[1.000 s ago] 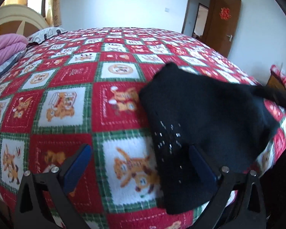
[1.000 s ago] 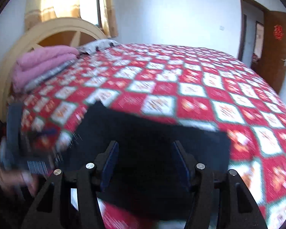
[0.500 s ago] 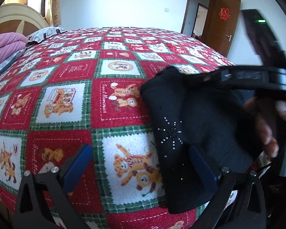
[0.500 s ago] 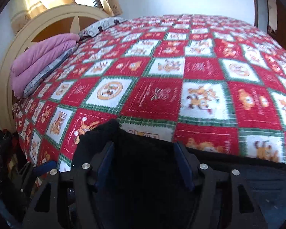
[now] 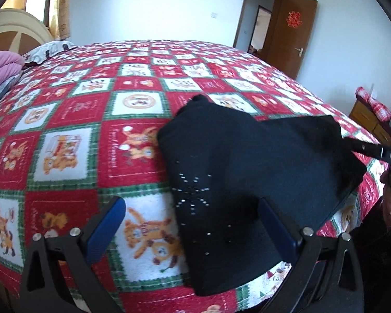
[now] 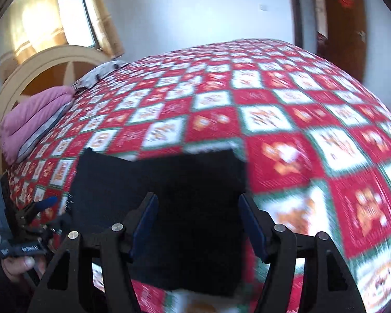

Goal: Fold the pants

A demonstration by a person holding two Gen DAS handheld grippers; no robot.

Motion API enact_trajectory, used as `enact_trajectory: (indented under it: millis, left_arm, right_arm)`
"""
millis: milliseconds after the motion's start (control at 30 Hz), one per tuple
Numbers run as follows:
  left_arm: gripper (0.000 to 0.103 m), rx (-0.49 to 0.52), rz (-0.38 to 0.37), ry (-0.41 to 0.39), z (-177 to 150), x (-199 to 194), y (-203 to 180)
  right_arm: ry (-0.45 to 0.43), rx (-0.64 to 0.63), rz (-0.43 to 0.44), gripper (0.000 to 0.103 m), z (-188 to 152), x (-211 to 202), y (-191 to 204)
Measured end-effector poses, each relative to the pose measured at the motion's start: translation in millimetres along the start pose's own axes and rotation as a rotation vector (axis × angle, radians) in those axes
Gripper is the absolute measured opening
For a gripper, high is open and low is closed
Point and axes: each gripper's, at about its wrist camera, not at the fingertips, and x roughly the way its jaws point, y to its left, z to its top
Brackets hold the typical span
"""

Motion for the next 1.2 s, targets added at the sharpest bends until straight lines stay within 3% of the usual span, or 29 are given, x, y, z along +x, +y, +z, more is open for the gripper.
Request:
enact_trajectory:
  millis: [233, 667, 767, 900, 1067, 1200]
  left_arm:
    - [0.103, -0.025, -0.036, 0.011, 2.0, 13.6, 3.6]
    - [0.103, -0.021, -0.061, -0.001, 13.8, 27.8, 3.6]
    - [0.103, -0.017, -0.082, -0.001, 14.8, 28.5, 4.0]
    - [0.102, -0.049, -0.131, -0.004, 14.9, 25.4, 11.0]
    - [0.094, -0.08, -0.163, -0.022, 12.1, 21.1, 18.9]
    - [0.076, -0.099, -0.165, -0.026, 12.5, 17.6, 21.5]
  right_arm:
    - [0.039, 0.138, 0.052, 0.066, -17.5, 15.9, -40.6]
    - [0.02, 0.183, 0.173, 0.065, -24.7, 28.4, -43.5]
    - [0.024, 0.19, 0.224, 0.057, -25.3, 28.9, -42.6]
    - [0.034, 0.181, 0.226, 0.055, -26.6, 30.4, -39.5]
    - [0.047, 0.239, 0.265, 0.047, -27.4, 32.8, -51.5]
    - [0.048, 0.239, 0.271, 0.036, -27.2, 31.7, -50.7]
